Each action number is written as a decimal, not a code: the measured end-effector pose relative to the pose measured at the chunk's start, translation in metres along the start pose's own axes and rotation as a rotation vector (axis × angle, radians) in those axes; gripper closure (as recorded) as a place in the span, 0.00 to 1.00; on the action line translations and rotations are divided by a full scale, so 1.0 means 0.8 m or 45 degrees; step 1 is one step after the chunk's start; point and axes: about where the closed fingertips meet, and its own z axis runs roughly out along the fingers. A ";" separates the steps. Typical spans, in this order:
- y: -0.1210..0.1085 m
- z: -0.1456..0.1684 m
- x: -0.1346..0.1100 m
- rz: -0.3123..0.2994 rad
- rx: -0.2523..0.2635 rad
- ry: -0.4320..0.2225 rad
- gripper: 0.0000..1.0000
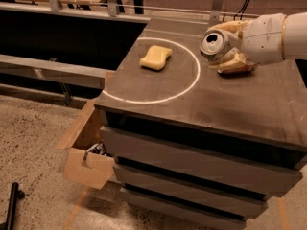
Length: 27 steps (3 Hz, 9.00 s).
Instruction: Knock 7up can over
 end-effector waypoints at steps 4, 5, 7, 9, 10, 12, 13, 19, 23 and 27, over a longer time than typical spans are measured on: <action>0.047 0.093 -0.118 -0.507 -0.350 0.234 1.00; 0.045 0.078 -0.106 -0.456 -0.342 0.199 1.00; 0.057 0.065 -0.059 -0.496 -0.534 0.280 1.00; 0.062 0.074 -0.035 -0.538 -0.560 0.329 1.00; 0.061 0.076 0.001 -0.589 -0.584 0.382 1.00; 0.063 0.086 0.046 -0.752 -0.684 0.373 1.00; 0.079 0.100 0.050 -0.867 -0.789 0.356 1.00; 0.100 0.104 0.073 -0.970 -0.941 0.457 0.13; 0.088 0.074 0.084 -0.915 -0.917 0.525 0.00; 0.051 -0.051 0.114 -0.584 -0.537 0.770 0.00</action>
Offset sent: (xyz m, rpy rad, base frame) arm -0.0392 0.1619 0.0095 -0.5826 -0.1694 0.2043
